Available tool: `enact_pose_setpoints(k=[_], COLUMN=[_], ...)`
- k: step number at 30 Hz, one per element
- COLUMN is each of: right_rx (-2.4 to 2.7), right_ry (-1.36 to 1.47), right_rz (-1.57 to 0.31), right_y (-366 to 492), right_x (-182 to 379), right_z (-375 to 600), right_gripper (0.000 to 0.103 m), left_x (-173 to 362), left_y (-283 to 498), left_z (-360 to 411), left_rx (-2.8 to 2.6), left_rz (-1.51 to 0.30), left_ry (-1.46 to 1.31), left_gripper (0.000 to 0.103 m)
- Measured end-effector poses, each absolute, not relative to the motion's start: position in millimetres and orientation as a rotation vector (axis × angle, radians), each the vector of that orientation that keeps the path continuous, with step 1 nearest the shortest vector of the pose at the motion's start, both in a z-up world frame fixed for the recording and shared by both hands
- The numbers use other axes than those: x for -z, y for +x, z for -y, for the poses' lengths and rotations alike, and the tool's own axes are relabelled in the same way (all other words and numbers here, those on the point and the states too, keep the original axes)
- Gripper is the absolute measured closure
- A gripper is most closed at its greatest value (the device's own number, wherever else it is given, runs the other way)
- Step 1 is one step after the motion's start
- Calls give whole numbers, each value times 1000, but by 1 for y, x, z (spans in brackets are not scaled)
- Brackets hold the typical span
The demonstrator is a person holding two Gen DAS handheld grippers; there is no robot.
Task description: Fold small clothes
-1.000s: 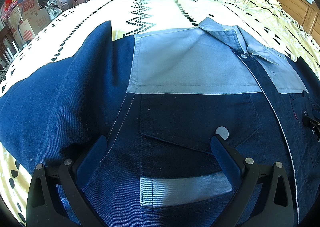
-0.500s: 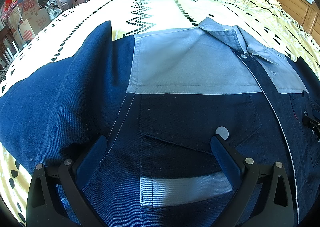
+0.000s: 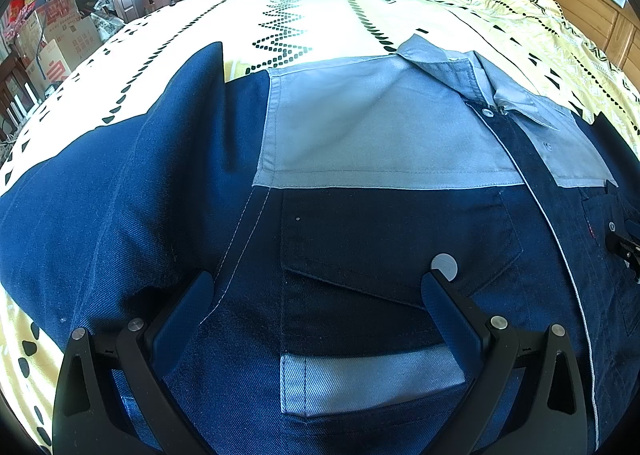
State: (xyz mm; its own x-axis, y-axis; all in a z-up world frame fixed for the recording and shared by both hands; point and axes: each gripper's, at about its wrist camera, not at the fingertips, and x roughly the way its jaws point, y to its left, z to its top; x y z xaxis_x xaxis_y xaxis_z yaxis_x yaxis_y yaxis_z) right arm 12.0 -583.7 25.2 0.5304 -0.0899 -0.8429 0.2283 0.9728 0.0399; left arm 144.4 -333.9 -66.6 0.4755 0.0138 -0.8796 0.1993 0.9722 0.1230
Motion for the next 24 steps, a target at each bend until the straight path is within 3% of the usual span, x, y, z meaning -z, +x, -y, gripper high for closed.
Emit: enact_pose_setpoints(k=[24], right_rx=[191], right_ry=[152], right_rz=[-995], right_y=[12], right_x=[-25], right_z=[583], right_gripper=[0], left_x=[67], left_y=[146], left_z=[334], left_rx=[118], left_rz=[-1072], left_ry=[217], left_gripper=[0])
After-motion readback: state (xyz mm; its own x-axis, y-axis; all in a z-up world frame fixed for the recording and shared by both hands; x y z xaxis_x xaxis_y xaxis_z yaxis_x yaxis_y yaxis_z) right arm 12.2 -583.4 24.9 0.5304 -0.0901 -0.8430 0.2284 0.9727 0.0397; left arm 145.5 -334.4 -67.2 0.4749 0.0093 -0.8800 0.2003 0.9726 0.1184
